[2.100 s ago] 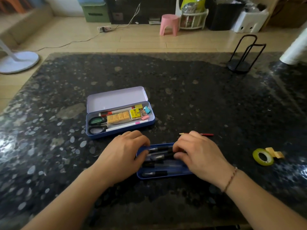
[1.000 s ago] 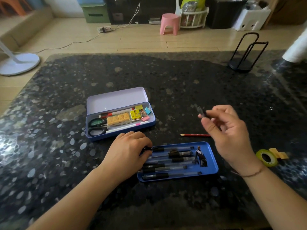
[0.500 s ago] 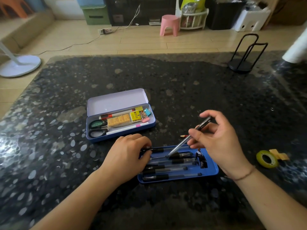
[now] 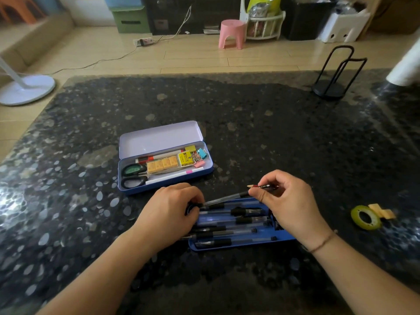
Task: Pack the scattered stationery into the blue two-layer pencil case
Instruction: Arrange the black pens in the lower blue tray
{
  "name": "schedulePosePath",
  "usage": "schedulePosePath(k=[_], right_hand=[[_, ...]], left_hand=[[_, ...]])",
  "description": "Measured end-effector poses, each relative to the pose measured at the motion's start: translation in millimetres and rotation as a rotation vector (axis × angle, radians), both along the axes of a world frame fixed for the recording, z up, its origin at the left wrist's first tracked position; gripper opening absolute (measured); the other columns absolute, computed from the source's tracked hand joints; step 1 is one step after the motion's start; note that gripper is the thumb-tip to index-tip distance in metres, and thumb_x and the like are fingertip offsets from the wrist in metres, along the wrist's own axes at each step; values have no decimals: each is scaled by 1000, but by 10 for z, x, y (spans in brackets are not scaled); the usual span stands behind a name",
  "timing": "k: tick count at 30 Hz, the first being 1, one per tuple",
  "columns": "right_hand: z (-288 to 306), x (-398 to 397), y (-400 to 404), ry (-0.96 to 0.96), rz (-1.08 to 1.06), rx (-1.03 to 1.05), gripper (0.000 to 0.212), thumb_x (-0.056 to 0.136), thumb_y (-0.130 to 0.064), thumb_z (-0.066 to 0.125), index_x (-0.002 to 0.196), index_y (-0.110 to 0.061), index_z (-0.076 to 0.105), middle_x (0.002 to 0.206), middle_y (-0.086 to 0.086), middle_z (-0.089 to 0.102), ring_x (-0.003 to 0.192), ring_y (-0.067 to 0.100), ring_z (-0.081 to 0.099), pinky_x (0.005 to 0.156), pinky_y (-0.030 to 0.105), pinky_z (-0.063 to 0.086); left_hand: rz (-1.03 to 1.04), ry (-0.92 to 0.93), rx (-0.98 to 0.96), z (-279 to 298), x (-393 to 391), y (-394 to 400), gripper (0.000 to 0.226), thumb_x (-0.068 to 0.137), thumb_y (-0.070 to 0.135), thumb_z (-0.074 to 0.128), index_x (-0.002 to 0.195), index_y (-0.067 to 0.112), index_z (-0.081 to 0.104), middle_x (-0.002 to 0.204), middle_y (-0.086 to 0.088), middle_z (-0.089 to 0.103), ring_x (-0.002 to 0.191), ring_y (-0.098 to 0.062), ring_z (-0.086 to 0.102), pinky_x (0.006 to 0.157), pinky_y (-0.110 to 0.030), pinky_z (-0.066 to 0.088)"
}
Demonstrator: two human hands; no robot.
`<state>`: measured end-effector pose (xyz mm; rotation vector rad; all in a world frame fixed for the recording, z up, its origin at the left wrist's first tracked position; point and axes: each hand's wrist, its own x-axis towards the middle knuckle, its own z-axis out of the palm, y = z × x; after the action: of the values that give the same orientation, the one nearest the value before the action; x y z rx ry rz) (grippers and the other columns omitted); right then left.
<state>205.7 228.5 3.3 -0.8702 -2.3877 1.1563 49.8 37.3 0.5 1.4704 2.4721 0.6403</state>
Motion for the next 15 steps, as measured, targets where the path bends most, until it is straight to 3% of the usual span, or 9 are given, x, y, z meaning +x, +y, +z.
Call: schedulePosePath(k=[4, 9, 13, 15], right_hand=[[43, 41, 140, -188, 152, 320, 19, 70, -50, 74, 75, -35, 65, 84, -19, 56, 78, -1, 54, 61, 23, 44], [43, 34, 138, -191, 249, 270, 11, 74, -33, 79, 80, -28, 71, 84, -15, 55, 77, 1, 55, 71, 31, 52], [2, 3, 54, -269, 378, 285, 15, 88, -27, 66, 102, -27, 70, 101, -16, 56, 90, -1, 54, 85, 29, 51], [11, 9, 31, -263, 374, 307, 20, 89, -27, 64, 109, -28, 67, 104, -17, 53, 86, -4, 52, 83, 24, 50]], left_hand=[[4, -38, -9, 1, -29, -7, 23, 79, 14, 64, 98, 28, 68, 91, 15, 62, 78, -4, 58, 72, -26, 53], [-2, -42, -4, -4, -18, -5, 18, 82, 21, 65, 98, 28, 67, 90, 16, 61, 78, -4, 58, 72, -24, 52], [-21, -23, -3, -1, 3, 5, 16, 83, 28, 66, 99, 29, 66, 91, 17, 60, 79, -3, 56, 73, -24, 51], [-27, -17, -4, -2, 8, 3, 18, 82, 30, 68, 100, 30, 66, 92, 17, 60, 79, -3, 56, 74, -25, 51]])
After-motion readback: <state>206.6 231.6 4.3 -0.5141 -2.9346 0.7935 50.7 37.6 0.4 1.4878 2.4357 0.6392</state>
